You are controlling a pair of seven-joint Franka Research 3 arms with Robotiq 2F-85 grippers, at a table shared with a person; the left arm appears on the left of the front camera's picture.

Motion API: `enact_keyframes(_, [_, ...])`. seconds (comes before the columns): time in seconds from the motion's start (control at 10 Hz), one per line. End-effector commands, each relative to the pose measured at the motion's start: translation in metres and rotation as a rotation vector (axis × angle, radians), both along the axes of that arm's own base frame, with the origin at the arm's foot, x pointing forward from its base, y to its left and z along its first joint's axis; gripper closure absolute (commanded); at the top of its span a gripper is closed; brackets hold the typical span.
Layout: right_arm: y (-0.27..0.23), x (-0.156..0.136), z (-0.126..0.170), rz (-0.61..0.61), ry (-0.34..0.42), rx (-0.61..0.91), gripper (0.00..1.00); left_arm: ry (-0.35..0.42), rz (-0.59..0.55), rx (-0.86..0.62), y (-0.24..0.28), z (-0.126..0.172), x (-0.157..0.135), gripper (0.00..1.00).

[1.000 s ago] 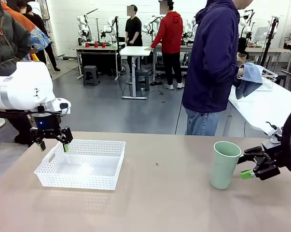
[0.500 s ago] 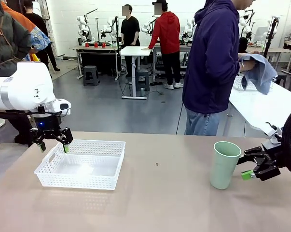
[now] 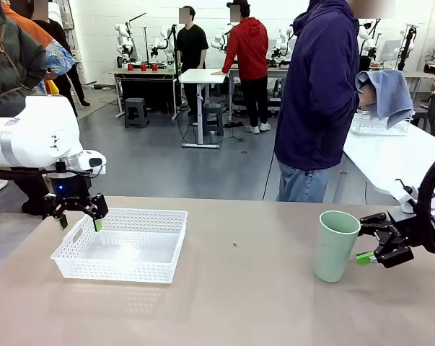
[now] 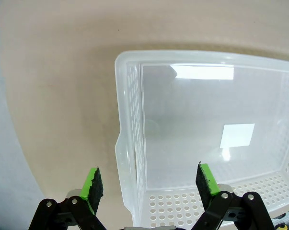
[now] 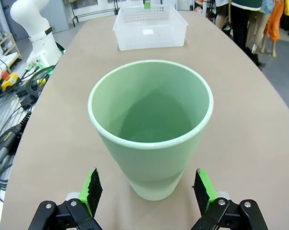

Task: Clean and organize the cups into the basket.
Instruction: Pick up the Organizing basket and move it to the center of the table, then pick up the Reusable plastic cup from the right side of the table and place it inside the Organizing basket.

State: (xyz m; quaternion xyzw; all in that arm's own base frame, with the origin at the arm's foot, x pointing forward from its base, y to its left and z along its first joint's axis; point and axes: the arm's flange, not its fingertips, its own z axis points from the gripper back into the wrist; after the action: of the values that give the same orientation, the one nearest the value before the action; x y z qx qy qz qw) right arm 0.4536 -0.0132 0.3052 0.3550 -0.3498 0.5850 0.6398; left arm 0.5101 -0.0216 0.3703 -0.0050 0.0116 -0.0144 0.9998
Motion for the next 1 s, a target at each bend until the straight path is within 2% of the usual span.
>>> enact_keyframes(0.0, [0.007, 0.001, -0.007, -0.014, -0.064, 0.028, 0.00, -0.032, -0.029, 0.023, 0.002, -0.007, -0.017, 0.00])
enact_keyframes(0.5, [0.028, 0.010, -0.021, 0.030, -0.023, 0.073, 0.00, -0.060, 0.023, -0.008, 0.005, -0.012, -0.033, 0.00])
enact_keyframes(0.9, [0.044, 0.013, -0.029, 0.041, -0.022, 0.126, 0.00, -0.028, 0.013, -0.021, 0.002, -0.018, -0.038, 0.00])
